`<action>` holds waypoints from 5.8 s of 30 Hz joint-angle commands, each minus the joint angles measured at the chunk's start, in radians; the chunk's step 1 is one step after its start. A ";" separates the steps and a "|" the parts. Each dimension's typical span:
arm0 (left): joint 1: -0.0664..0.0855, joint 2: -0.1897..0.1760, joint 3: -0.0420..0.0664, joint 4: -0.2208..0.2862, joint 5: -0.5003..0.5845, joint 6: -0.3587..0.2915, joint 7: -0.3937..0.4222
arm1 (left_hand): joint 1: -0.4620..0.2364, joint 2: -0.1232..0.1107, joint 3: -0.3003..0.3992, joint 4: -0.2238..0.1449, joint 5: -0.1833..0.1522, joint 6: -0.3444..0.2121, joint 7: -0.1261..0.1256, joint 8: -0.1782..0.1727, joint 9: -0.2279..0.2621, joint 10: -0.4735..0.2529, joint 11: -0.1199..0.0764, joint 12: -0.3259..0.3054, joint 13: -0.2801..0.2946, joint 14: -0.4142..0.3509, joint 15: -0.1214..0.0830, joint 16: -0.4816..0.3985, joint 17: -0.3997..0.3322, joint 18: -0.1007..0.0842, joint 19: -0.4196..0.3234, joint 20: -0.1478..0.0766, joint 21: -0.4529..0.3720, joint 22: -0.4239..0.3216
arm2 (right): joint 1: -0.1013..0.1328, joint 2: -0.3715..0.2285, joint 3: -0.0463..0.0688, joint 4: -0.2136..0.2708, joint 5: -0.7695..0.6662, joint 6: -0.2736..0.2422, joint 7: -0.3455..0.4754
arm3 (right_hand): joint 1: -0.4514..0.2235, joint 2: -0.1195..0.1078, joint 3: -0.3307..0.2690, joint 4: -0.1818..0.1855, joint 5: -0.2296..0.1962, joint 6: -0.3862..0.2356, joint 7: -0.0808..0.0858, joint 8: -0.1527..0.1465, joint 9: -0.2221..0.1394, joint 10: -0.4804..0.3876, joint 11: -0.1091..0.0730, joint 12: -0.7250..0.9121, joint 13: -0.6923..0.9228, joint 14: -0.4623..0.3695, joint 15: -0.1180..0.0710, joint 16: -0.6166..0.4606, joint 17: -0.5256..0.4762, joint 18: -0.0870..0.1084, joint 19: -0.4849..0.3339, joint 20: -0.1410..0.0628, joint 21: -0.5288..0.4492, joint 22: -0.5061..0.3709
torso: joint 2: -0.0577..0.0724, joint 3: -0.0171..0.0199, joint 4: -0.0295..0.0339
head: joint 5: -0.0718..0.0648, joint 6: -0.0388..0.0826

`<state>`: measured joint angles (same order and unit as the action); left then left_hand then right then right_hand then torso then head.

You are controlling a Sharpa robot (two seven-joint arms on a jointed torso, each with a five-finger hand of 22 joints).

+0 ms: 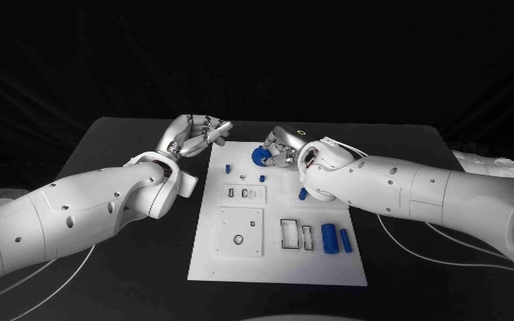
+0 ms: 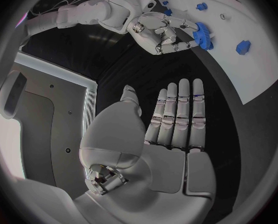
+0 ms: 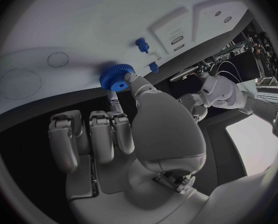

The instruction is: Assemble the parts on the task board

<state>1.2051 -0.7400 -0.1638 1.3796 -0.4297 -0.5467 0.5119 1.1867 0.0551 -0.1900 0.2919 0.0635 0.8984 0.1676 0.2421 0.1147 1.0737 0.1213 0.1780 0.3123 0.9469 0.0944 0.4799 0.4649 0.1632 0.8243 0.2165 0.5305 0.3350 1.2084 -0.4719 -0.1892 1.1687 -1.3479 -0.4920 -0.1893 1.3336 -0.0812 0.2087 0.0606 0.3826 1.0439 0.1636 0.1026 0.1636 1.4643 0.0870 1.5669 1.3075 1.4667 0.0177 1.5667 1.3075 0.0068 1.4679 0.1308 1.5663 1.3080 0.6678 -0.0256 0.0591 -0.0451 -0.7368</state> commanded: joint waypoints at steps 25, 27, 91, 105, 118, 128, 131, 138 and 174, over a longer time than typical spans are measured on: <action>0.001 -0.007 0.001 0.008 0.003 -0.007 0.004 | 0.011 0.002 -0.008 0.000 0.006 0.001 0.005 -0.005 0.002 -0.002 0.002 -0.001 -0.002 -0.009 0.001 -0.006 -0.002 0.019 -0.004 0.001 -0.006 -0.003 | -0.013 0.037 0.000 -0.035 -0.033 0.030 0.010 | -0.012 0.006 0.010 0.000 -0.024 0.009 -0.013 -0.006 0.030 0.106 0.001 0.004 0.263 0.104 0.000 0.004 0.263 -0.007 0.103 -0.002 0.004 0.263 | 0.000 -0.0003 0.0007 | 0.001 0.005; 0.001 -0.006 0.001 0.008 0.003 -0.007 0.004 | 0.011 0.002 -0.008 0.000 0.006 0.001 0.005 -0.005 0.002 -0.002 0.002 -0.001 -0.002 -0.009 0.001 -0.006 -0.002 0.019 -0.004 0.001 -0.006 -0.003 | -0.013 0.038 0.000 -0.035 -0.034 0.029 0.010 | -0.015 0.006 0.013 0.000 -0.031 -0.006 -0.008 -0.017 0.027 0.106 0.006 0.004 0.263 0.104 0.003 0.004 0.263 -0.007 0.103 0.000 0.004 0.263 | 0.001 -0.0002 0.0010 | 0.001 0.005; -0.021 0.041 0.000 -0.060 0.003 0.024 0.012 | 0.013 0.005 -0.009 0.000 0.007 0.001 0.005 -0.007 0.003 -0.002 0.002 -0.001 -0.005 -0.010 0.002 -0.006 -0.004 0.019 -0.003 0.002 -0.009 -0.005 | 0.010 -0.452 -0.008 0.199 0.475 0.055 0.363 | -0.035 0.026 -0.045 0.039 -0.307 -0.142 -0.066 -0.032 -0.025 0.106 -0.048 0.004 0.263 0.104 -0.038 0.004 0.263 -0.007 0.103 -0.036 0.004 0.263 | -0.021 0.0163 -0.0308 | -0.110 0.001; -0.022 0.027 0.001 -0.048 0.003 0.022 0.011 | 0.014 0.007 -0.009 -0.001 0.008 0.001 0.005 -0.008 0.003 -0.002 0.002 -0.001 -0.006 -0.011 0.002 -0.006 -0.005 0.019 -0.003 0.002 -0.010 -0.005 | -0.037 -0.399 -0.008 0.109 0.458 0.059 0.338 | 0.009 0.031 -0.048 0.026 -0.295 -0.141 -0.076 -0.032 -0.029 0.106 -0.060 0.004 0.263 0.104 -0.048 0.004 0.263 -0.007 0.103 -0.045 0.004 0.263 | -0.021 0.0146 -0.0274 | -0.107 -0.006; -0.022 0.022 0.001 -0.042 0.003 0.021 0.009 | 0.014 0.008 -0.009 -0.001 0.008 0.001 0.005 -0.009 0.003 -0.002 0.002 -0.001 -0.006 -0.011 0.002 -0.006 -0.005 0.019 -0.003 0.002 -0.011 -0.006 | -0.042 -0.376 -0.008 0.069 0.427 0.060 0.305 | 0.057 0.041 -0.040 0.004 -0.269 -0.142 -0.081 -0.034 -0.036 0.106 -0.066 0.004 0.263 0.104 -0.055 0.004 0.263 -0.007 0.103 -0.053 0.004 0.263 | -0.023 0.0161 -0.0278 | -0.105 -0.009; -0.022 0.021 0.001 -0.043 0.003 0.020 0.010 | 0.015 0.008 -0.009 -0.001 0.008 0.001 0.005 -0.009 0.003 -0.002 0.002 -0.001 -0.007 -0.011 0.002 -0.007 -0.005 0.019 -0.003 0.002 -0.012 -0.006 | -0.046 -0.365 -0.008 0.055 0.412 0.080 0.281 | 0.078 0.041 -0.036 -0.009 -0.253 -0.137 -0.082 -0.032 -0.038 0.106 -0.068 0.004 0.263 0.104 -0.057 0.004 0.263 -0.007 0.103 -0.056 0.004 0.263 | -0.023 0.0166 -0.0281 | -0.101 -0.010; -0.022 0.020 0.001 -0.043 0.003 0.020 0.010 | 0.015 0.008 -0.009 -0.001 0.008 0.001 0.005 -0.009 0.003 -0.002 0.002 -0.001 -0.007 -0.011 0.002 -0.007 -0.005 0.019 -0.003 0.002 -0.012 -0.006 | -0.048 -0.360 -0.008 0.049 0.407 0.084 0.274 | 0.084 0.043 -0.035 -0.012 -0.249 -0.133 -0.083 -0.031 -0.038 0.106 -0.068 0.004 0.263 0.104 -0.058 0.004 0.263 -0.007 0.103 -0.056 0.004 0.263 | -0.023 0.0167 -0.0276 | -0.102 -0.009; -0.022 0.018 0.001 -0.043 0.003 0.020 0.010 | 0.015 0.008 -0.009 -0.001 0.008 0.001 0.005 -0.009 0.003 -0.002 0.002 -0.001 -0.007 -0.011 0.002 -0.007 -0.005 0.019 -0.003 0.002 -0.012 -0.006 | -0.053 -0.346 -0.008 0.031 0.404 0.085 0.266 | 0.088 0.053 -0.031 -0.012 -0.245 -0.118 -0.084 -0.026 -0.038 0.106 -0.068 0.004 0.263 0.104 -0.058 0.004 0.263 -0.007 0.103 -0.057 0.004 0.263 | -0.022 0.0168 -0.0271 | -0.102 -0.009; -0.022 0.006 0.001 -0.035 0.003 0.019 0.008 | 0.016 0.009 -0.010 -0.001 0.008 0.001 0.005 -0.011 0.004 -0.002 0.003 -0.001 -0.008 -0.012 0.002 -0.007 -0.006 0.019 -0.003 0.003 -0.014 -0.007 | -0.061 -0.312 -0.008 -0.005 0.403 0.083 0.246 | 0.096 0.067 -0.023 -0.014 -0.230 -0.113 -0.081 -0.029 -0.043 0.106 -0.067 0.004 0.263 0.104 -0.059 0.004 0.263 -0.007 0.103 -0.059 0.004 0.263 | -0.023 0.0174 -0.0285 | -0.093 -0.013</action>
<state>1.1825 -0.7353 -0.1640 1.3430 -0.4296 -0.5390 0.5106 1.1960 0.0644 -0.1954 0.2919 0.0673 0.8984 0.1676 0.2374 0.1177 1.0737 0.1214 0.1780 0.3055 0.9434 0.0978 0.4799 0.4605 0.1632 0.8243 0.2165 0.5206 0.3287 1.1489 -0.7831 -0.1965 1.1640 -0.9344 -0.4159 0.0604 1.4230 -0.0201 0.1810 0.0495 0.1472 0.9238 0.0812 0.0731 0.1218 1.4661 0.0244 1.5670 1.3081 1.4648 -0.0342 1.5667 1.3081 0.0068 1.4641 0.0770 1.5663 1.3079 0.6456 -0.0083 0.0315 -0.1396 -0.7512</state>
